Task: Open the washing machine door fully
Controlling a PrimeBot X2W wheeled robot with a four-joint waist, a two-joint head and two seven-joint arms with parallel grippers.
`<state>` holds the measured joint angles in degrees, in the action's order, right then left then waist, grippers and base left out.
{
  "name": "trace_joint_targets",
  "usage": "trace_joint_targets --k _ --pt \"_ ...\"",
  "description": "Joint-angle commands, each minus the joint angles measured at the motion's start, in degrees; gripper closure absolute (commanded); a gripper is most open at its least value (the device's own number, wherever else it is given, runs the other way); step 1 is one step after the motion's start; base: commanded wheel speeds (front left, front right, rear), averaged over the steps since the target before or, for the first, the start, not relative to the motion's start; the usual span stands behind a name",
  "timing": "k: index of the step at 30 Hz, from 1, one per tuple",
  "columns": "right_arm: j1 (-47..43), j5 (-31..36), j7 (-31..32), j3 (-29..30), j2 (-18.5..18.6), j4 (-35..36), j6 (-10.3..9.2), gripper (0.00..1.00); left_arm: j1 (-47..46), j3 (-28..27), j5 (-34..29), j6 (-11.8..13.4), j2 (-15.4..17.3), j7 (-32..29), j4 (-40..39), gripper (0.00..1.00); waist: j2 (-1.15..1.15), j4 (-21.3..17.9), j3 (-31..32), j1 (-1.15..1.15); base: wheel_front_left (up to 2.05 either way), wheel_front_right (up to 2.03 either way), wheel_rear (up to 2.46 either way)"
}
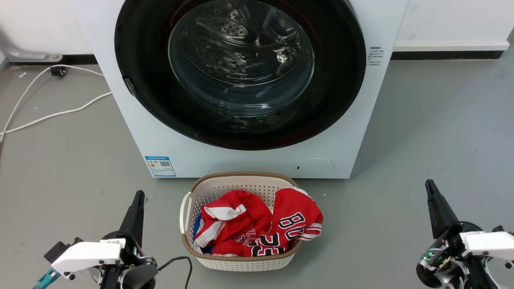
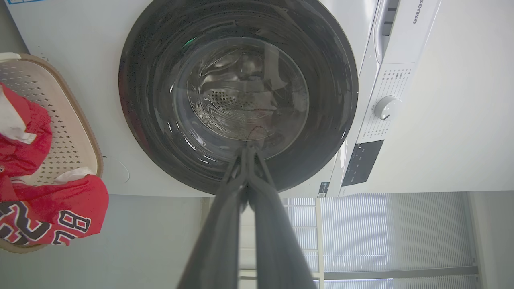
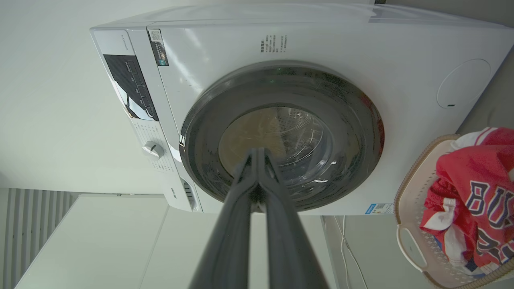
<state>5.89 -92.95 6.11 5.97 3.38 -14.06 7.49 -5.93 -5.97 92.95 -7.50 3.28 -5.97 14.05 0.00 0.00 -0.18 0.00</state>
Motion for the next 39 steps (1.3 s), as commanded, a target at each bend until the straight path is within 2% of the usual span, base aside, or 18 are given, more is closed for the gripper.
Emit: trace_joint_targets --k 1,10,11,18,22,28,39 --pt "0.7 0.3 0.2 0.1 -0.2 -0.1 0.0 1.0 -0.5 -0.2 -0.2 -0.2 0.0 -0.4 0.1 1.0 0.0 0.0 0.0 0.0 0.0 0.0 0.0" --pt "0.7 0.3 0.3 0.2 -0.3 -0.1 0.0 1.0 -0.5 -0.3 -0.3 -0.2 -0.1 -0.4 0.1 1.0 0.0 0.0 0.0 0.0 0.0 0.0 0.0" --pt "0.0 0.1 0.0 0.1 0.0 0.0 0.0 0.0 0.0 -0.1 0.0 0.0 0.0 -0.2 0.0 0.0 0.0 0.0 0.0 0.0 0.0 0.0 0.0" --pt "-1.8 0.9 -1.0 -0.1 -0.2 -1.4 -0.01 0.0 1.6 0.4 -0.4 0.0 -0.4 0.8 1.2 0.0 0.0 0.0 0.0 0.0 0.0 0.0 0.0" --pt "-2.2 3.9 -2.1 0.2 -0.2 -0.8 -0.01 0.0 1.8 -0.1 -2.3 0.1 -0.4 1.9 0.8 0.0 0.0 0.0 -0.1 0.0 0.0 0.0 0.0" --pt "-2.6 10.0 -3.5 0.3 -0.2 1.2 0.0 0.0 1.7 -0.5 -7.9 1.1 -0.4 3.3 -0.9 0.0 0.0 0.1 -0.2 0.0 0.0 0.0 0.0" --pt "-3.7 25.2 -6.2 -0.4 -0.3 6.2 0.0 0.0 2.3 2.6 -23.5 5.2 -0.4 6.0 -5.7 0.0 0.0 0.2 -0.4 0.0 0.0 0.0 0.0"
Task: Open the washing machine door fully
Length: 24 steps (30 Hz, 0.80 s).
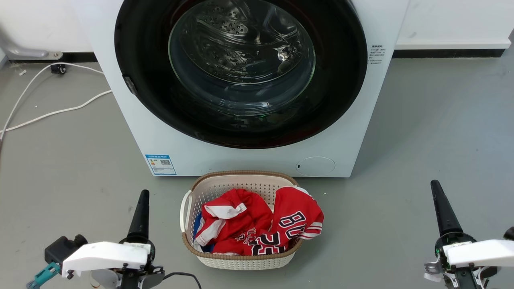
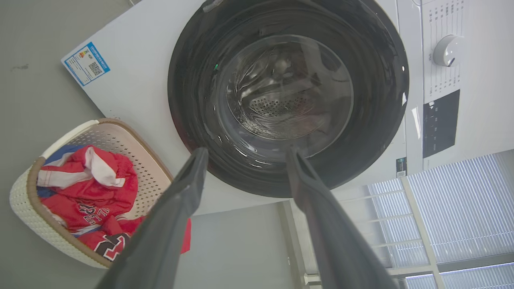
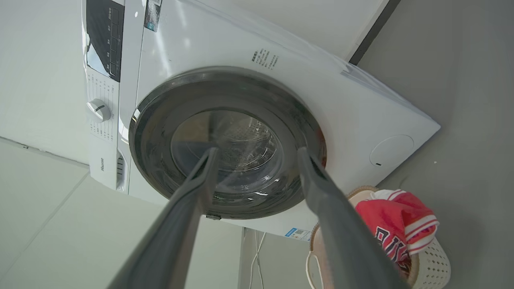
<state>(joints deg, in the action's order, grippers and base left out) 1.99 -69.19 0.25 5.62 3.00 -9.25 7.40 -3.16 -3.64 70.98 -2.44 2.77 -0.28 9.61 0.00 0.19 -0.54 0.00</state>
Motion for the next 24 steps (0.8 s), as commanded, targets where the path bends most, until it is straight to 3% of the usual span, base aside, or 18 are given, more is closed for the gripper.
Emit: trace_joint_targets --k 1,10,24 --pt "0.1 2.7 -0.6 -0.1 0.1 1.7 0.09 0.0 -0.4 0.6 -2.9 0.5 0.1 0.6 -1.6 0.0 0.0 0.0 0.0 0.0 0.0 0.0 0.0" --pt "-1.3 14.6 -2.6 -0.9 0.1 3.8 0.1 0.0 0.4 3.1 -14.3 3.4 0.1 2.6 -2.8 0.0 0.0 0.2 0.0 0.0 0.0 0.0 0.0" --pt "-2.8 29.7 -5.3 -2.2 0.0 6.6 0.11 0.0 0.9 6.4 -27.2 6.4 1.1 5.3 -4.1 0.0 0.0 0.4 -0.1 0.0 0.0 0.0 0.0"
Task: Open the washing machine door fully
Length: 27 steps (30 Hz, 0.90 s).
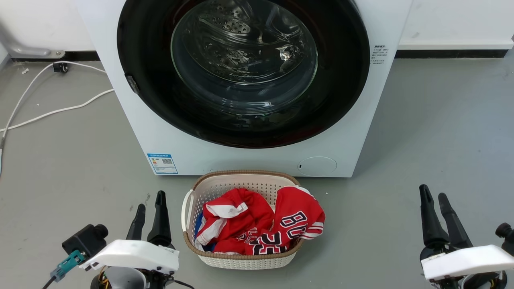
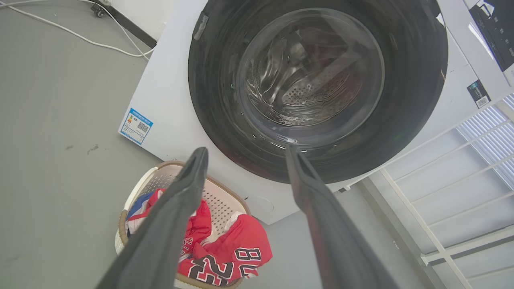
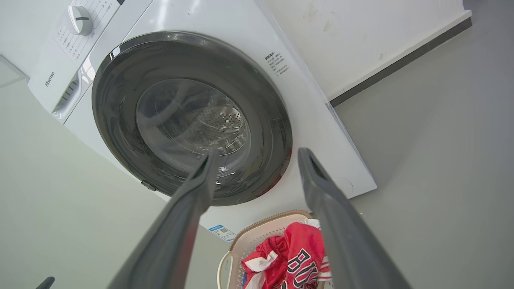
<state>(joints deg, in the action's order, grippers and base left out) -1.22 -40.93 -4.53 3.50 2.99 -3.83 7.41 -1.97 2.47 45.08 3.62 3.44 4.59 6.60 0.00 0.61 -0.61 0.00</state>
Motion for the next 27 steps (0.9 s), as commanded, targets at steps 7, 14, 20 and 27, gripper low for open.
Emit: trace_joint_targets --k 7,14,20,27 --pt "-0.4 6.9 -1.8 -0.3 0.0 2.5 0.1 0.0 0.0 1.8 -6.5 1.5 0.9 1.7 -2.0 0.0 0.0 0.2 -0.1 0.0 0.0 0.0 0.0" --pt "-0.9 11.2 -2.9 -0.2 0.0 4.2 0.1 0.0 0.3 3.1 -11.2 2.1 1.3 2.8 -3.0 0.0 0.0 0.3 -0.1 0.0 0.0 0.0 0.0" --pt "-1.4 14.9 -3.8 -0.2 0.0 5.6 0.11 0.0 0.5 4.0 -14.9 2.4 1.5 3.8 -3.8 0.0 0.0 0.4 -0.2 0.0 0.0 0.0 0.0" --pt "-2.1 18.3 -4.9 -0.1 0.0 6.7 0.11 0.0 1.1 4.8 -19.1 2.5 1.7 4.9 -4.4 0.0 0.0 0.4 -0.1 0.0 0.0 0.0 0.0"
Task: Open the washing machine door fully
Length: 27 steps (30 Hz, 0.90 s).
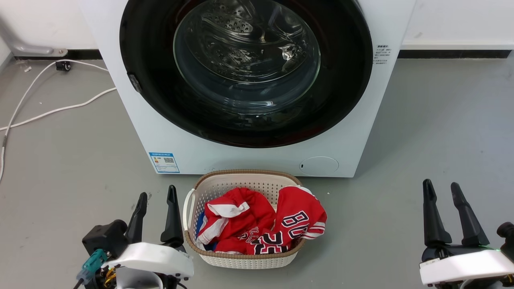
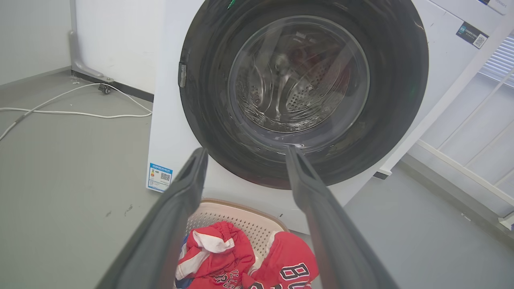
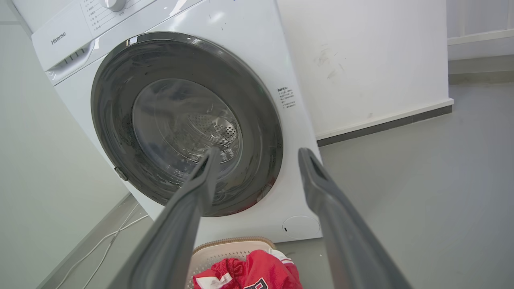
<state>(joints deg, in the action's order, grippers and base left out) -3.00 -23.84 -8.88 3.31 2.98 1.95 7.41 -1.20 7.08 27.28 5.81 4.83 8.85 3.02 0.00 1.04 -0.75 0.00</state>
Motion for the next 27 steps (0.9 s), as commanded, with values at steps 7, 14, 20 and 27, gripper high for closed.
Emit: trace_joint_targets --k 7,14,20,27 --pt "-1.0 4.7 -1.4 -0.1 -0.1 1.5 0.12 0.0 0.8 0.9 -5.0 0.2 0.1 1.5 -0.7 0.0 0.0 0.1 0.1 0.0 0.0 0.0 0.0" --pt "-1.6 7.1 -2.3 -0.1 -0.1 2.1 0.12 0.0 1.3 1.1 -8.1 -0.1 -0.2 2.3 -0.7 0.0 0.0 0.2 0.2 0.0 0.0 0.0 0.0" --pt "-2.1 9.6 -3.0 -0.3 -0.1 2.8 0.12 0.0 1.7 1.2 -11.0 -0.4 -0.5 3.1 -0.4 0.0 0.0 0.4 0.2 0.0 0.0 0.0 0.0" --pt "-2.8 12.3 -3.9 -0.4 -0.1 3.4 0.12 0.0 2.2 1.1 -14.0 -0.8 -0.9 3.9 0.0 0.0 0.0 0.4 0.2 0.0 0.0 0.0 0.0"
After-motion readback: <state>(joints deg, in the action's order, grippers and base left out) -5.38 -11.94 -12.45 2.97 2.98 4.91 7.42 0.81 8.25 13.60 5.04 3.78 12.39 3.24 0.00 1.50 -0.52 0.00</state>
